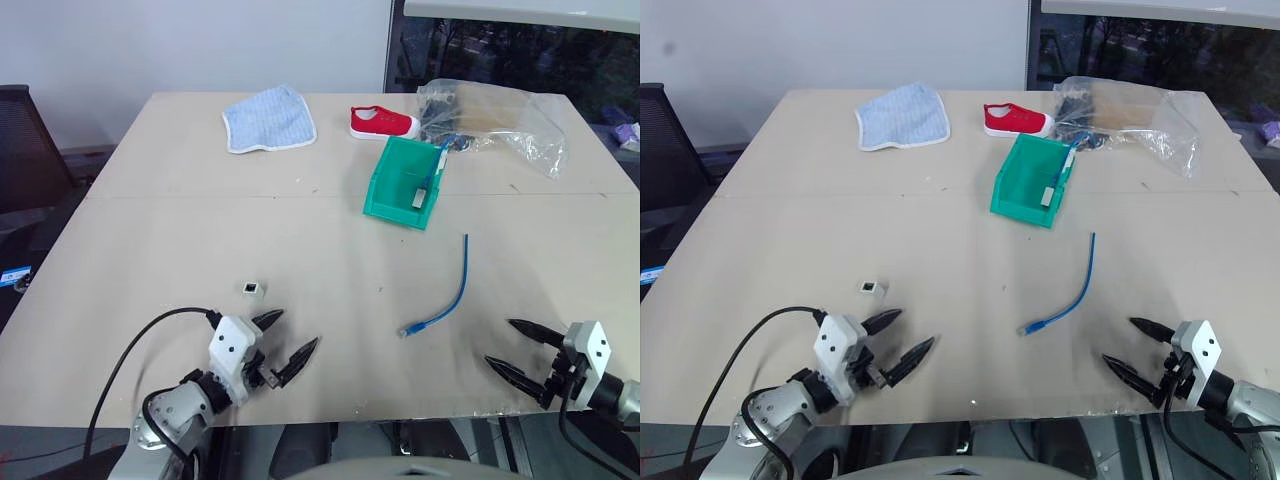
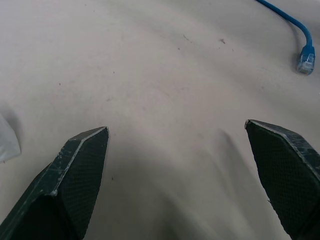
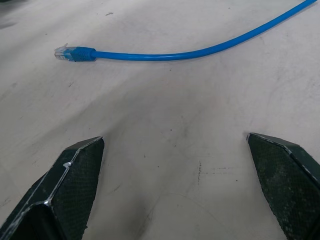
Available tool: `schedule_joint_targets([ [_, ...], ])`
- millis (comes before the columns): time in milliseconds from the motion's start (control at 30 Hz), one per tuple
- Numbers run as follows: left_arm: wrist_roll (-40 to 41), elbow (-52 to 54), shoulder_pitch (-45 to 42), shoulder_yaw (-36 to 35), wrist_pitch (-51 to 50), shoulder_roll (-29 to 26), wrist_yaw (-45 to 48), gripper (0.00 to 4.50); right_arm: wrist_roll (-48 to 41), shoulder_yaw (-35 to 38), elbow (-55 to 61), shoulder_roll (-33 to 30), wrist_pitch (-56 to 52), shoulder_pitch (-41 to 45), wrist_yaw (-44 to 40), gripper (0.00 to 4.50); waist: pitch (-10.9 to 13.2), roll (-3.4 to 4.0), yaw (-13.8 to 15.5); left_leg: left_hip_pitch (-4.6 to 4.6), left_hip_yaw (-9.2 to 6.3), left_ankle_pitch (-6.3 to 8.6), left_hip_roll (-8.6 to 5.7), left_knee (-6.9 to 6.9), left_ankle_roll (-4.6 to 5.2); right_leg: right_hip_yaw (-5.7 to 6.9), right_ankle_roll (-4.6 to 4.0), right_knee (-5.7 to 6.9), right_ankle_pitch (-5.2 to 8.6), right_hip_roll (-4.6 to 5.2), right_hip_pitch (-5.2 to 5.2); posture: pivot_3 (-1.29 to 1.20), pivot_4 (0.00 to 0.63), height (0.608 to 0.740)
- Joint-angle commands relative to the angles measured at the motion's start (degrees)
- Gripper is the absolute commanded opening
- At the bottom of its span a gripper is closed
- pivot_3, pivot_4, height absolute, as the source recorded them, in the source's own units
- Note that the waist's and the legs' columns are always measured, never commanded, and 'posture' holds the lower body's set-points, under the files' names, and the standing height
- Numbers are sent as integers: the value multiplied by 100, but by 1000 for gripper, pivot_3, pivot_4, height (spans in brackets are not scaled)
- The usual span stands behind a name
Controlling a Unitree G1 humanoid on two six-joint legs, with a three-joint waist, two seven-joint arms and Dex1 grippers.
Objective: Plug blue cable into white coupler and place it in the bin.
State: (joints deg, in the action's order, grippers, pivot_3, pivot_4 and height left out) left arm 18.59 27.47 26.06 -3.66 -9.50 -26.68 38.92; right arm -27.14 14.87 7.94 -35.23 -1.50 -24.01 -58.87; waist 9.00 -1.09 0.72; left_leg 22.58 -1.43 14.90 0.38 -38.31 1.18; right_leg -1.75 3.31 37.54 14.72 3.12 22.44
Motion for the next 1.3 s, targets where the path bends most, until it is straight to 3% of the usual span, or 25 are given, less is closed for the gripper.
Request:
schedule_joint_targets([
  [33,-90,-136,32,126,380,73,87,4500,72,129,43,-9,146,-158,-3,4491,0,0,0,0,0,0,0,0,0,0,0,0,0,0,0,0,150,740],
  [333,-65,-499,154,189,986,65,366,4500,123,104,-59,-41,378,-184,-41,4491,-9,10,3,5,1,2,0,1,3,3,0,-10,0,1,0,0,150,740],
  [700,63,-433,-32,88,990,-126,497,4500,121,21,-79,-148,447,49,-278,4491,-9,10,2,5,2,3,0,1,4,3,0,-12,0,0,0,0,150,740],
  [1033,995,472,-1584,172,-787,-1399,1105,4500,359,-979,1082,-591,-406,1217,-265,4491,-6,17,-3,5,-5,2,-1,0,4,12,1,-8,-2,-10,0,0,150,740],
  [1300,1331,602,-2519,310,-1625,-2430,2013,4500,1197,-2358,586,-672,-789,2731,-534,4491,4,22,-12,10,-11,2,-1,5,4,19,4,-9,-3,-19,5,0,150,740],
])
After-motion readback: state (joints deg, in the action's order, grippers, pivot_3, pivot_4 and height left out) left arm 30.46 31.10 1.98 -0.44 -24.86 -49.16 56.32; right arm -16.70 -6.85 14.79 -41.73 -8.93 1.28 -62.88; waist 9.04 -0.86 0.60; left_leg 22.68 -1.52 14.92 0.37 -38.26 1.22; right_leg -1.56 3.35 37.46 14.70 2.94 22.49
